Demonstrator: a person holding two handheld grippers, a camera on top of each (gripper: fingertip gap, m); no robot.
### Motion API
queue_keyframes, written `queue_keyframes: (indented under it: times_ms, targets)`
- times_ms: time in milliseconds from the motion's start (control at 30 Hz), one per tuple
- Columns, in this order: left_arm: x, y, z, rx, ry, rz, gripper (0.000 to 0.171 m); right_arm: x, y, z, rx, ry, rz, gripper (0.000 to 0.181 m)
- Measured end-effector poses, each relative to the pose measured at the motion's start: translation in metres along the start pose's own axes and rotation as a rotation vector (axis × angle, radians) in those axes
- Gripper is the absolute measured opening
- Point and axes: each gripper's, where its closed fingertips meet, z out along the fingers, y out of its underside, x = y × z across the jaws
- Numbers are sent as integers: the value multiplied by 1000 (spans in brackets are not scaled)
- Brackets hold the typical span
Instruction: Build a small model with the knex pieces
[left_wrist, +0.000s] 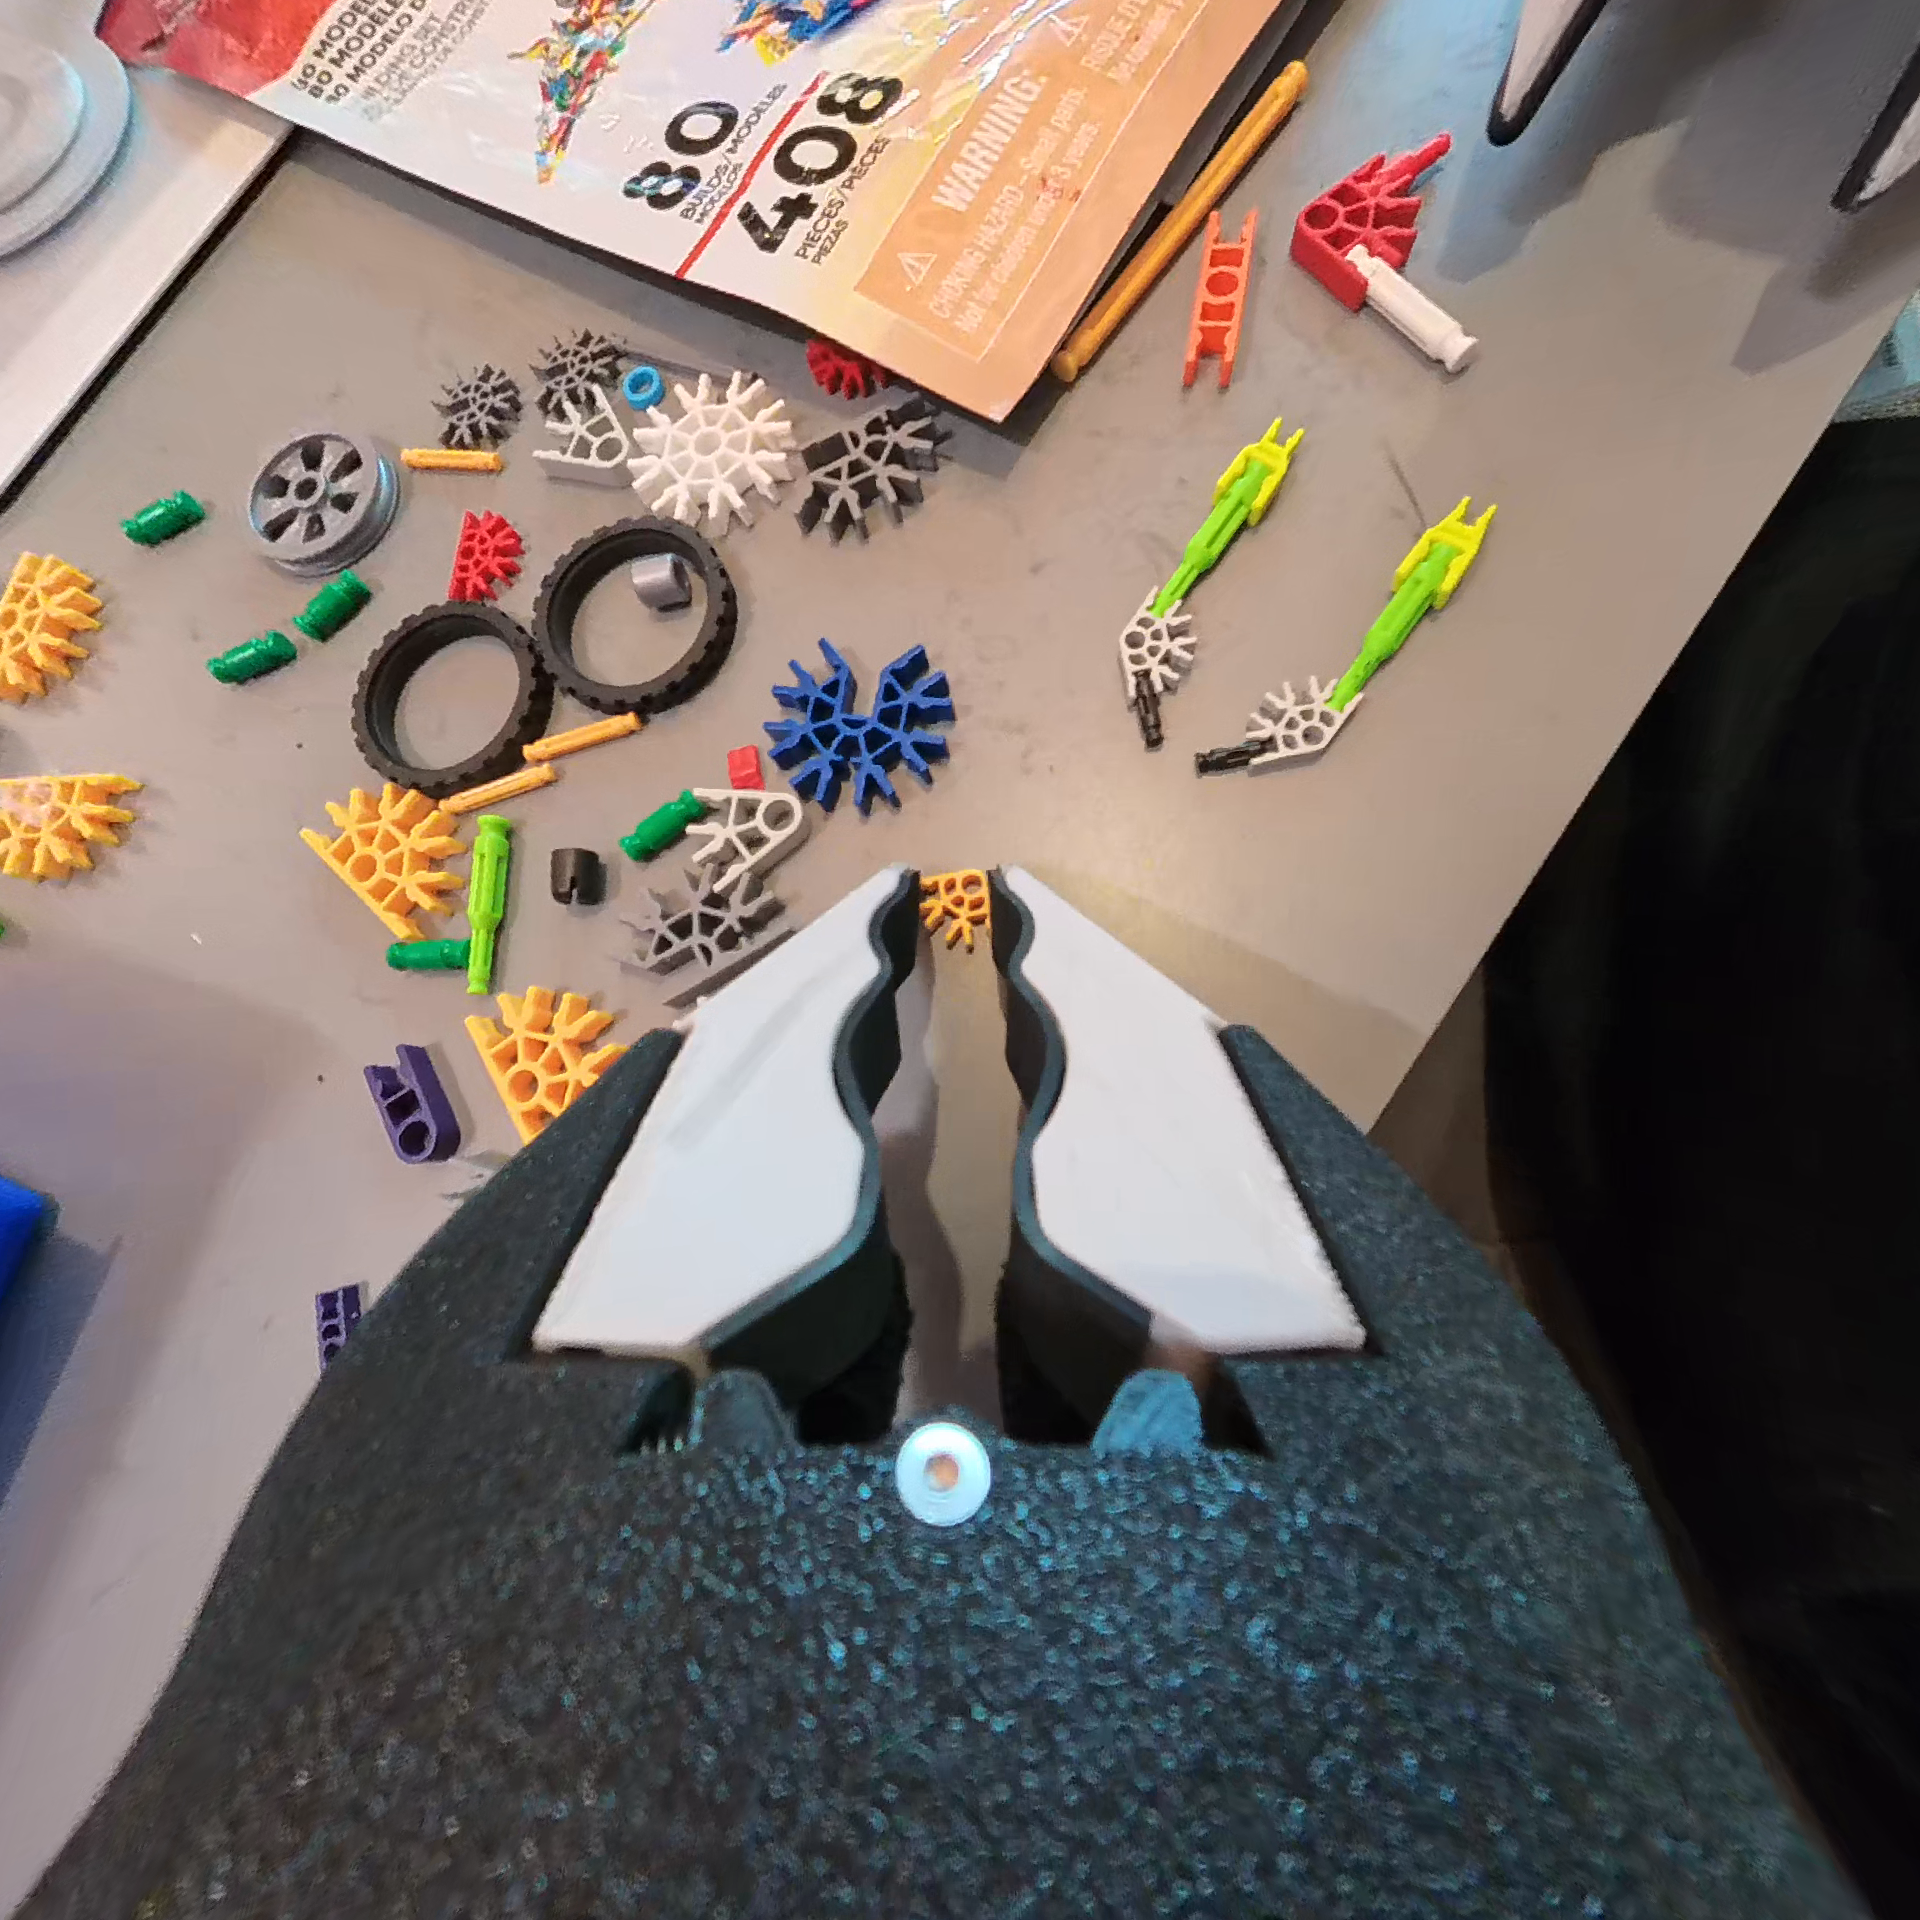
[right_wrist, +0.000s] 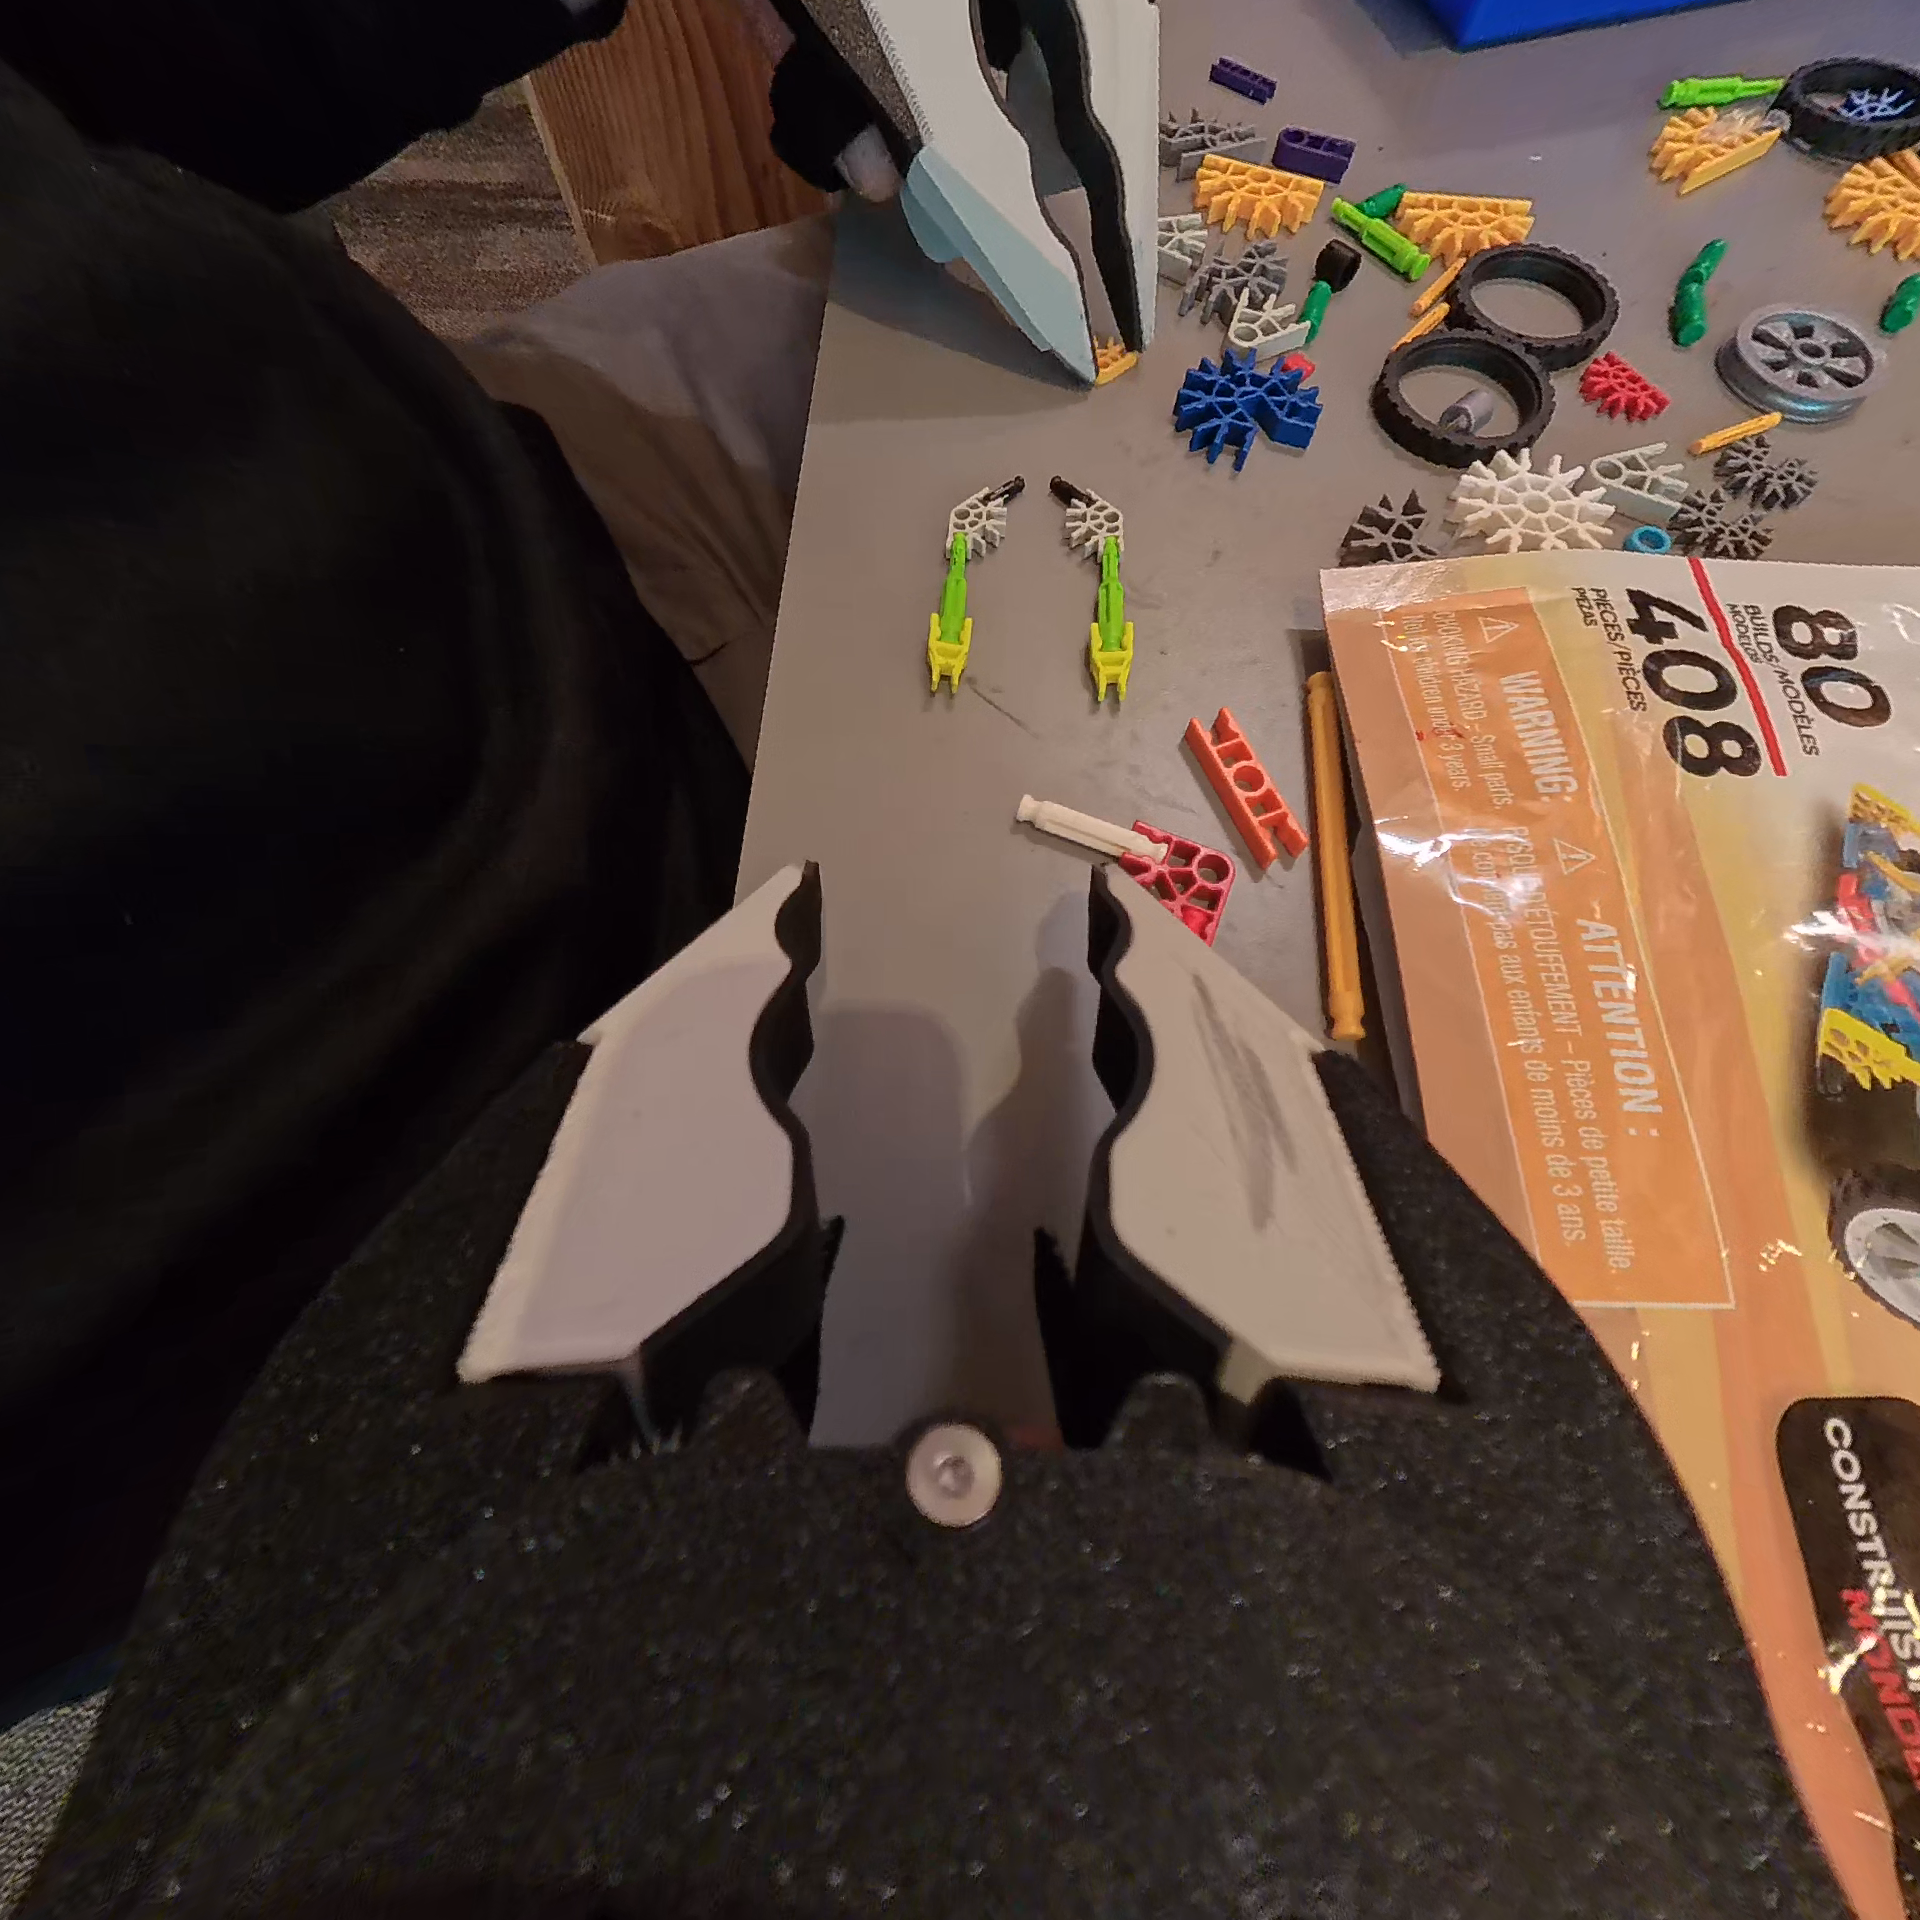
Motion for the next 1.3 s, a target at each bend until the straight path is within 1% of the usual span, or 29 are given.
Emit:
queue_keyframes:
  times_ms: [267, 300, 333, 367, 433, 500, 600, 700, 767, 800, 900, 967, 1100, 1300]
  targets:
    - [7, -3, -1, 21, 7, -2, 11, 1, -7, 6, 6, 4, -18, 50]
    - [8, -4, -2, 31, 18, -10, 10, 1, -11, 7, 8, 8, -21, 50]
    - [9, -6, -3, 44, 25, -18, 3, 2, -15, 8, 11, 15, -28, 49]
    - [8, -9, -3, 61, 21, -26, 0, 3, -20, 9, 15, 25, -40, 48]
    - [9, -11, -4, 79, 48, -44, 0, 6, -35, 11, 35, 44, -71, 44]
    - [6, -11, -4, 77, 44, -44, 0, 5, -48, 16, 37, 43, -102, 44]
    - [1, -13, -10, 88, 27, -52, 0, 5, -56, 24, 20, 32, -140, 44]
    - [-1, -10, -15, 58, 1, -54, 7, 8, -57, 30, 15, 24, -142, 44]
    - [-1, -2, -12, -1, -17, -54, 17, 9, -55, 32, 10, 18, -136, 44]
    - [-2, 0, -11, -18, -37, -33, 18, 9, -54, 33, 7, 16, -136, 44]
    - [-2, 0, -11, 1, -35, -50, 18, 8, -54, 35, 5, 11, -134, 44]
    - [-2, 4, -11, -12, -33, -57, 20, 8, -54, 36, 4, 9, -134, 44]
    - [2, 6, -6, -25, -17, -36, 16, 10, -54, 37, 0, 5, -137, 44]
    - [6, 0, -1, -10, -8, -5, 14, 13, -57, 42, -2, -1, -138, 44]
